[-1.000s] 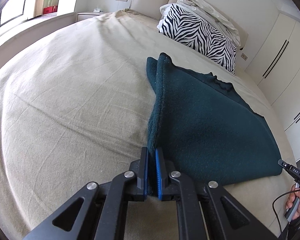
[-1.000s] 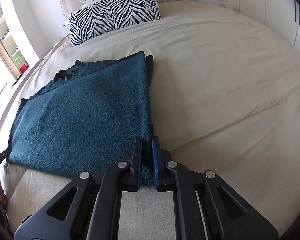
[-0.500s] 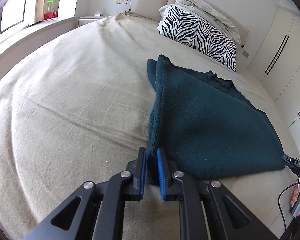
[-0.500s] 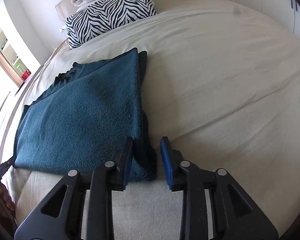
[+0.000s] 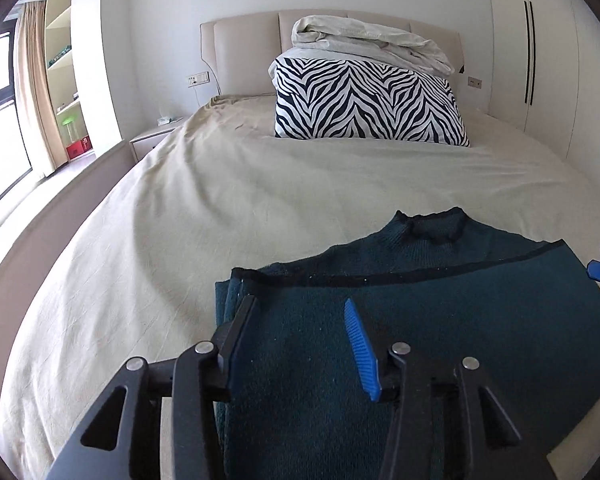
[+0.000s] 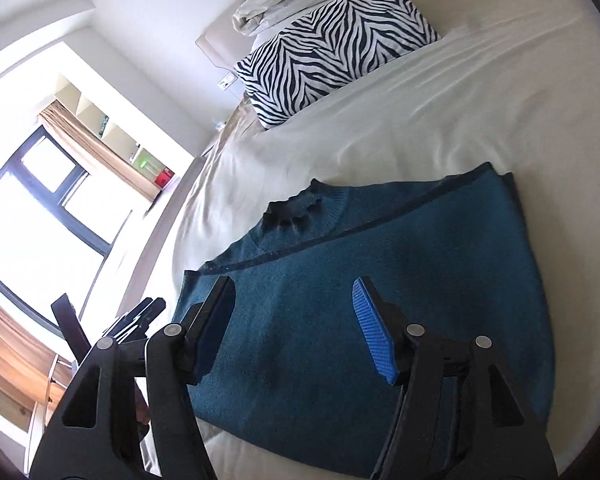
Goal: Fold small clothes
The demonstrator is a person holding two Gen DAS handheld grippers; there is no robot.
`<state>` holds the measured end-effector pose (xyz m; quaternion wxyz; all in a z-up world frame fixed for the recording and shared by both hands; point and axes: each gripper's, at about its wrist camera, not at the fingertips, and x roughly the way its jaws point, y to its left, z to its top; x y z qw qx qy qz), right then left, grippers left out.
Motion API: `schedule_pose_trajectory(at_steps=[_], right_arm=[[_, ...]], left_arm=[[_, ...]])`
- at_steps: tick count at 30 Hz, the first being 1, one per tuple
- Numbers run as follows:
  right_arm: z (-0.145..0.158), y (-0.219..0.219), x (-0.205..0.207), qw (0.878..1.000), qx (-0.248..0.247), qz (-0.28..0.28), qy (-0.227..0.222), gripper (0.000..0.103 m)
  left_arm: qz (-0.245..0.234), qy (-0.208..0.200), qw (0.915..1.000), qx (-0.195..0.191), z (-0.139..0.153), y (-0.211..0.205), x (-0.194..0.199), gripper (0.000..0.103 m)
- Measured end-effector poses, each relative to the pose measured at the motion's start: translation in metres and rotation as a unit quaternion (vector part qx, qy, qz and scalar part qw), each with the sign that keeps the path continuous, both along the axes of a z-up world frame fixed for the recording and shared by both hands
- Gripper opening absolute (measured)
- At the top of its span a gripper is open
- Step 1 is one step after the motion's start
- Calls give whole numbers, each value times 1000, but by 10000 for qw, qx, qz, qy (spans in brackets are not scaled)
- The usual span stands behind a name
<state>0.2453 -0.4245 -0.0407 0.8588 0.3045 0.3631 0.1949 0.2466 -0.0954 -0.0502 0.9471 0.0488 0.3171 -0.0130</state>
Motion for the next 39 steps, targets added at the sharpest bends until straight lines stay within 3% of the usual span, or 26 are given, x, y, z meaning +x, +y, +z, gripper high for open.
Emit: schedule_pose_trajectory(at_steps=[2, 4, 5, 7, 9, 11, 12, 16, 19, 20, 22, 23, 27, 30, 34, 37, 39], right_arm=[[-11, 22, 28, 9983, 500, 245, 153, 60], [-27, 40, 51, 9952, 822, 408, 339, 60], [-36, 48, 60, 9943, 855, 446, 444, 60], [-56, 54, 73, 9947, 705, 319, 683, 60], [-72, 40, 77, 9935, 900, 133, 682, 41], [-81, 14, 74, 9913, 1188, -51, 565, 29], [-84, -2, 70, 9906, 1256, -254, 480, 27], [-90, -83, 44, 9821, 1423, -1184, 345, 27], [-76, -129, 23, 9728, 791, -2117, 512, 31], [-74, -141, 15, 9677, 798, -2328, 544, 31], [-66, -152, -3, 9584, 684, -2682, 699, 36], [-60, -148, -12, 9586, 632, -2703, 641, 44], [-26, -104, -41, 9815, 712, -1769, 160, 45], [-12, -20, -38, 9960, 650, -607, 37, 45], [-39, 75, -34, 9927, 881, 692, 446, 45], [-75, 110, -43, 9870, 731, 1071, 948, 45], [-84, 105, -51, 9884, 789, 1055, 760, 41]], left_arm=[[150, 165, 9997, -44, -14, 1, 23, 49], [279, 643, 9974, -157, -42, 9, 40, 51], [282, 785, 9956, -421, -58, 17, 42, 51], [192, 560, 9947, -846, -64, 30, 35, 52], [132, 616, 9938, -918, -63, 31, 36, 52], [104, 578, 9941, -907, -65, 30, 35, 52], [101, 563, 9944, -891, -65, 29, 35, 53], [114, 508, 9954, -809, -65, 25, 33, 53], [121, 495, 9955, -796, -66, 25, 33, 53], [120, 495, 9955, -800, -66, 24, 33, 53], [121, 490, 9956, -791, -65, 25, 33, 53], [122, 491, 9956, -785, -66, 25, 33, 53], [150, 469, 9962, -712, -65, 23, 32, 53], [154, 468, 9963, -711, -64, 23, 31, 53], [153, 461, 9963, -714, -64, 24, 32, 53], [149, 447, 9960, -753, -65, 25, 30, 53], [145, 433, 9961, -758, -66, 25, 29, 53]])
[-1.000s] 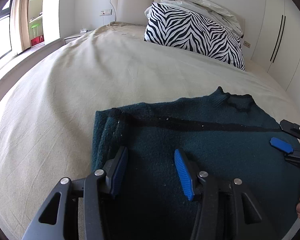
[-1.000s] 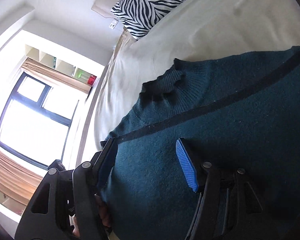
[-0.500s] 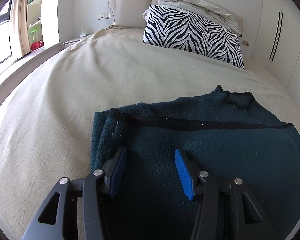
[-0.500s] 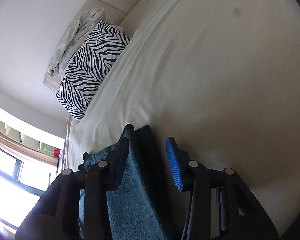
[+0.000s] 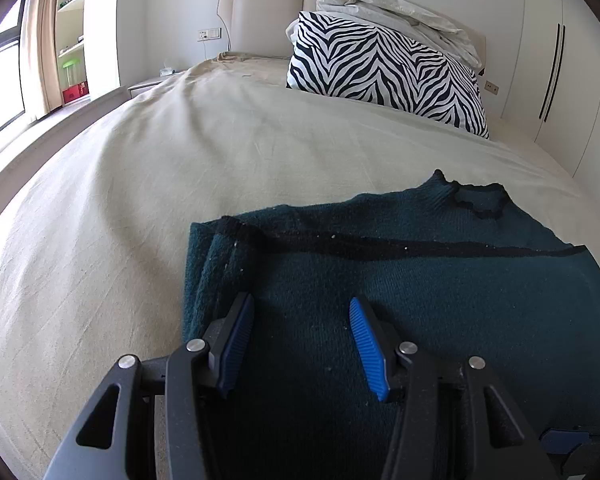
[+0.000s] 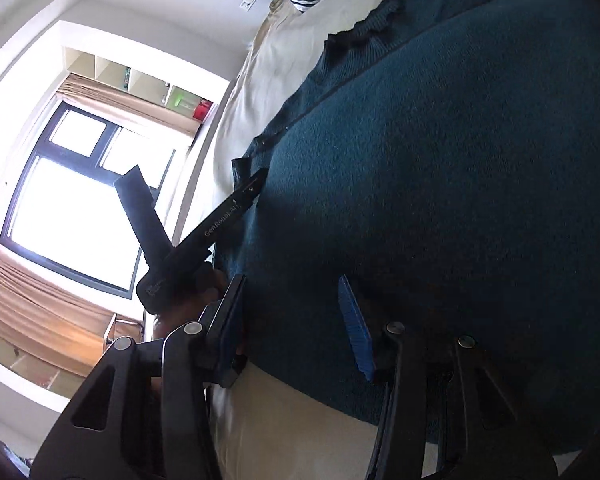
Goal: Fold small clothes
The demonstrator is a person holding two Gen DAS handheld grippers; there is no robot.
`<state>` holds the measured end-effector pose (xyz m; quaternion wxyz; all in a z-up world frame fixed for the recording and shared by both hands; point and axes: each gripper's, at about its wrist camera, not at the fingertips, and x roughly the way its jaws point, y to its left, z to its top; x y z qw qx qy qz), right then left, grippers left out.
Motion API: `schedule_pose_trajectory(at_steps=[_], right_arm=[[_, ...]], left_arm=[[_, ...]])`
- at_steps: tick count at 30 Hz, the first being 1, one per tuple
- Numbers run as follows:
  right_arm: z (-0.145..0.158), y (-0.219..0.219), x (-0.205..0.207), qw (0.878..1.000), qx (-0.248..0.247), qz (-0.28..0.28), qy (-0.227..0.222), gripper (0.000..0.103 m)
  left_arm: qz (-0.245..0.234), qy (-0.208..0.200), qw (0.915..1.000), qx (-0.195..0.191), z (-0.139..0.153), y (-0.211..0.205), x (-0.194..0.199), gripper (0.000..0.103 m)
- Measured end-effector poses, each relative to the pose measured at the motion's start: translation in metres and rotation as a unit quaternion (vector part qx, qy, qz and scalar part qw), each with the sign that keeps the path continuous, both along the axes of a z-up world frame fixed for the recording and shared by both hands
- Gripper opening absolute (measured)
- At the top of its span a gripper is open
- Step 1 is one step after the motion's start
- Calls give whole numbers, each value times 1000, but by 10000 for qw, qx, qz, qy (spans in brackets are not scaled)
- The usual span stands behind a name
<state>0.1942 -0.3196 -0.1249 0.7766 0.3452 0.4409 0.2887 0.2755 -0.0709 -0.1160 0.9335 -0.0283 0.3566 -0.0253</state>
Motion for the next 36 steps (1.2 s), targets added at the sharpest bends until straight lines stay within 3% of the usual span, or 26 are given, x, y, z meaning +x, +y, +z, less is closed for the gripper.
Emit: schedule_pose_trajectory(at_steps=[7, 11, 16, 19, 21, 25, 29, 30, 31, 33, 36], right_arm=[[-6, -102, -17, 9896, 502, -1337, -164, 39], [-6, -158, -38, 9761, 223, -2144, -257, 32], [-1, -196, -55, 9617, -129, -2727, -240, 33], [11, -206, -68, 9598, -153, -2788, -268, 40], [21, -201, -78, 9615, 109, -2721, -371, 47], [27, -144, -73, 9788, 541, -1948, -336, 51], [7, -85, -61, 9926, 459, -1122, 67, 50], [-2, -83, -61, 9926, 372, -1132, 222, 50], [-11, -89, -64, 9907, 337, -1276, 332, 49], [-19, -116, -76, 9839, 700, -1618, 301, 48], [-20, -167, -97, 9666, 877, -2397, 248, 48]], left_arm=[[1, -14, 10000, -4, 0, 0, 0, 53], [3, -14, 10000, 5, 0, 0, 0, 53], [6, 17, 10000, -76, 1, 2, 0, 53], [121, 167, 9991, -364, 11, 9, -12, 54], [323, 227, 9982, -443, 22, 7, -37, 54], [-187, 265, 9933, -1105, 34, -26, -98, 54], [-596, 640, 9929, -808, 12, -66, -118, 56], [-530, 679, 9932, -784, 5, -62, -118, 52], [-493, 664, 9927, -876, 2, -54, -118, 41], [-379, 744, 9905, -1093, 2, -32, -118, 27], [-191, 762, 9901, -1160, 6, -3, -122, 26]])
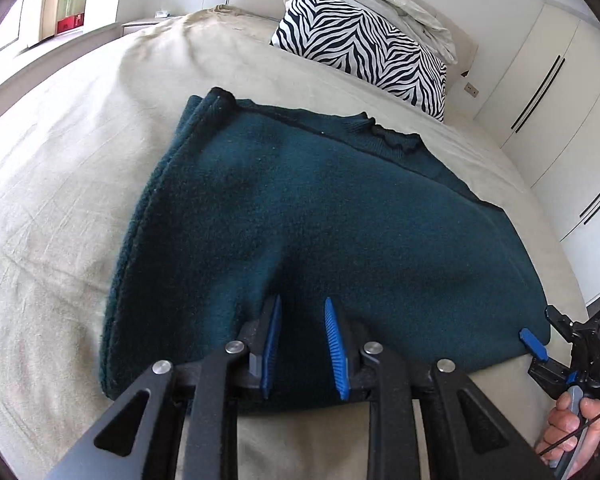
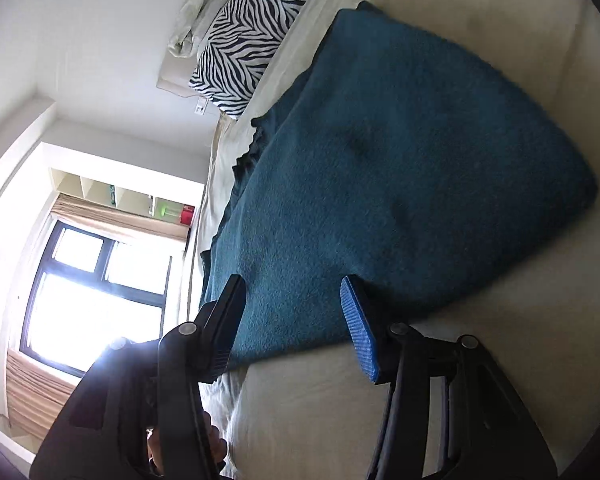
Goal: Fold small clothes
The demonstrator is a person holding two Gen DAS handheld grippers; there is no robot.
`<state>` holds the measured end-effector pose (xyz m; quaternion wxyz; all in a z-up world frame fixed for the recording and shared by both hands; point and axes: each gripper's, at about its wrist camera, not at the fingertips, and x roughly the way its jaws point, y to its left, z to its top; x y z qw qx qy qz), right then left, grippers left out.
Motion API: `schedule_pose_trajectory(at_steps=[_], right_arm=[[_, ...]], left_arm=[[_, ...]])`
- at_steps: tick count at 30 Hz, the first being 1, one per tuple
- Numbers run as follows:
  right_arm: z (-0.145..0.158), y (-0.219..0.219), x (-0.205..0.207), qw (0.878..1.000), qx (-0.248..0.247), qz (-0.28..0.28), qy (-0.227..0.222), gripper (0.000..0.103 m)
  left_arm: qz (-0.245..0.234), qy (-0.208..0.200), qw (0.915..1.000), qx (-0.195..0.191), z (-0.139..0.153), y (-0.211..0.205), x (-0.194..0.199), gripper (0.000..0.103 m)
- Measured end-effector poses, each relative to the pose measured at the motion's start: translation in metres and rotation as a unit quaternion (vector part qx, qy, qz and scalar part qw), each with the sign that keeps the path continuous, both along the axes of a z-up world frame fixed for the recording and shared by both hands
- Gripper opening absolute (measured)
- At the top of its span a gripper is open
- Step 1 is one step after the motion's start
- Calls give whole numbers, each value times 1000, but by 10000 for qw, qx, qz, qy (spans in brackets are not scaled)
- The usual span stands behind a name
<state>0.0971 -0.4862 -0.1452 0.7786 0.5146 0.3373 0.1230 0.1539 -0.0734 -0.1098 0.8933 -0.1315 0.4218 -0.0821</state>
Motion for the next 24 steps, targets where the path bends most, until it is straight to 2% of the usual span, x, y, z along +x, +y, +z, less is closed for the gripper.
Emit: schedule_pose_trajectory(at_steps=[1, 5, 8, 9, 10, 11, 12, 13, 15, 17, 20, 24], right_arm=[[0, -16, -7, 9996, 65, -259, 3, 48], [5, -62, -38, 9952, -37, -979, -2, 48], [9, -85, -68, 9902, -163, -1384, 60, 49], [10, -89, -78, 9894, -133, -1445, 45, 49], [13, -94, -90, 9890, -150, -1471, 28, 49], [15, -93, -99, 9891, -208, -1458, 23, 52], [17, -90, -107, 9896, -263, -1411, 6, 57], [21, -92, -118, 9906, -297, -1336, -16, 57], [23, -88, -129, 9924, -263, -1200, -16, 57], [23, -79, -126, 9947, -38, -1030, -42, 57], [27, -57, -112, 9972, 32, -747, -73, 57], [17, -52, -104, 9967, 108, -800, 61, 57]], left_arm=[[61, 20, 10000, -24, -1, 10, -1, 26], [139, 103, 9985, -523, -10, 38, -12, 23], [166, 79, 9989, -433, -7, 40, -25, 22], [242, 87, 9990, -366, -3, 40, -31, 32], [303, 26, 9989, -361, 1, 41, -38, 45], [343, -97, 9985, -415, 6, 42, -47, 51], [418, -216, 9978, -465, 11, 43, -56, 63], [529, -322, 9967, -523, 15, 43, -65, 72], [603, -410, 9948, -709, 17, 41, -78, 75], [479, -387, 9944, -860, 15, 33, -87, 75], [259, -305, 9954, -871, 10, 17, -94, 75], [156, -178, 9951, -963, 4, 7, -94, 75]])
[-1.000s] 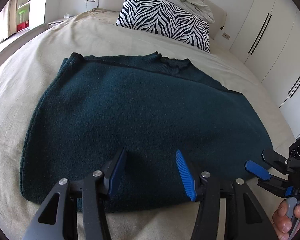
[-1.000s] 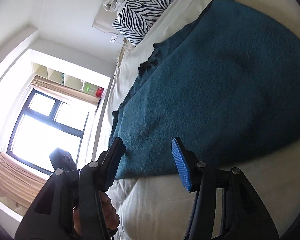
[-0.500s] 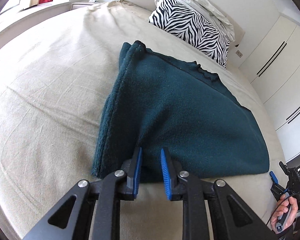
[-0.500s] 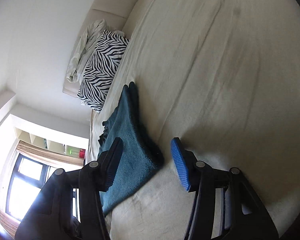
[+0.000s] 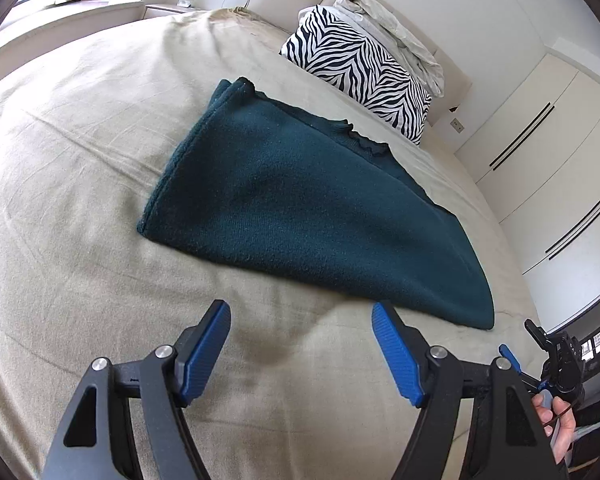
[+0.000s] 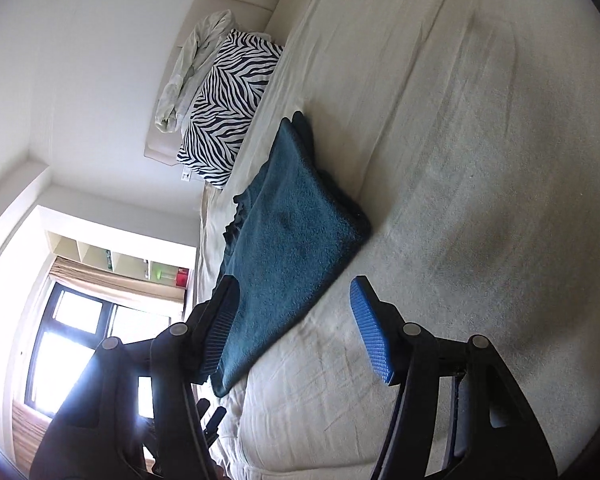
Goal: Fold small clothes
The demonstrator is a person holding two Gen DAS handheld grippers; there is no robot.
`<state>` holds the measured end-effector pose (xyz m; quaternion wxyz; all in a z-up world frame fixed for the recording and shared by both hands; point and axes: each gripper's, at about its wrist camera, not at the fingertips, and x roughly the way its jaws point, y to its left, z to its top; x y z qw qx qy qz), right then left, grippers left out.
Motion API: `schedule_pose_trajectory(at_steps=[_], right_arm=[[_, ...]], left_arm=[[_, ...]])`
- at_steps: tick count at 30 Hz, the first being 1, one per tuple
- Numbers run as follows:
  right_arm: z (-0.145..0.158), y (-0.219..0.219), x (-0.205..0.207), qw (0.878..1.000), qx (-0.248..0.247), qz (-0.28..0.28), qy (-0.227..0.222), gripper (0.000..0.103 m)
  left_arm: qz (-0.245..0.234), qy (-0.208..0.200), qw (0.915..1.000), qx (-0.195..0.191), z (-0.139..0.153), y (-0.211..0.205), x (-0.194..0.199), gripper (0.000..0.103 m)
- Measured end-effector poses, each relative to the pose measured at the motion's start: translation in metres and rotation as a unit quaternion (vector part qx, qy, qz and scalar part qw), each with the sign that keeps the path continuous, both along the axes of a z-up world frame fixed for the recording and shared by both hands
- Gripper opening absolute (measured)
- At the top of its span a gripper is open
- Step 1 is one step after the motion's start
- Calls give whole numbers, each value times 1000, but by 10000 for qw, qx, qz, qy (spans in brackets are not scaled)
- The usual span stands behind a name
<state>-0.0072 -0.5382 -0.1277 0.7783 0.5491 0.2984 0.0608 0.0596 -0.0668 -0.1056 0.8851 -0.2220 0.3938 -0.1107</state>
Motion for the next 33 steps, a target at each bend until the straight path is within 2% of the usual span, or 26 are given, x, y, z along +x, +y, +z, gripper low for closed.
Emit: schedule_pose_trajectory(at_steps=[4, 8, 13, 16, 19, 25, 28, 33], right_arm=[[-13, -9, 9, 9994, 311, -157, 29, 57], [-3, -14, 25, 9999, 100, -17, -71, 57], [10, -28, 80, 9988, -269, 357, 179, 57], [8, -30, 123, 9945, -544, 674, 591, 57], [3, -31, 154, 9919, -578, 947, 617, 57], [-8, -35, 196, 9931, -173, 1046, 502, 57], [-8, -32, 212, 9917, -229, 1186, 450, 57], [-12, -31, 233, 9903, -58, 1315, 436, 50]], left_arm=[[-51, 3, 10000, 1, 1, -6, 7, 75], [-187, -73, 9998, 55, 10, -15, 26, 75], [-383, -250, 9988, 196, 29, -33, 65, 75], [-547, -390, 9972, 328, 41, -48, 93, 75], [-745, -448, 9954, 405, 47, -64, 124, 75], [-896, -204, 9944, 528, 29, -87, 175, 74], [-974, -78, 9934, 606, 11, -95, 187, 73], [-1189, -269, 9849, 1226, -4, -110, 187, 74]])
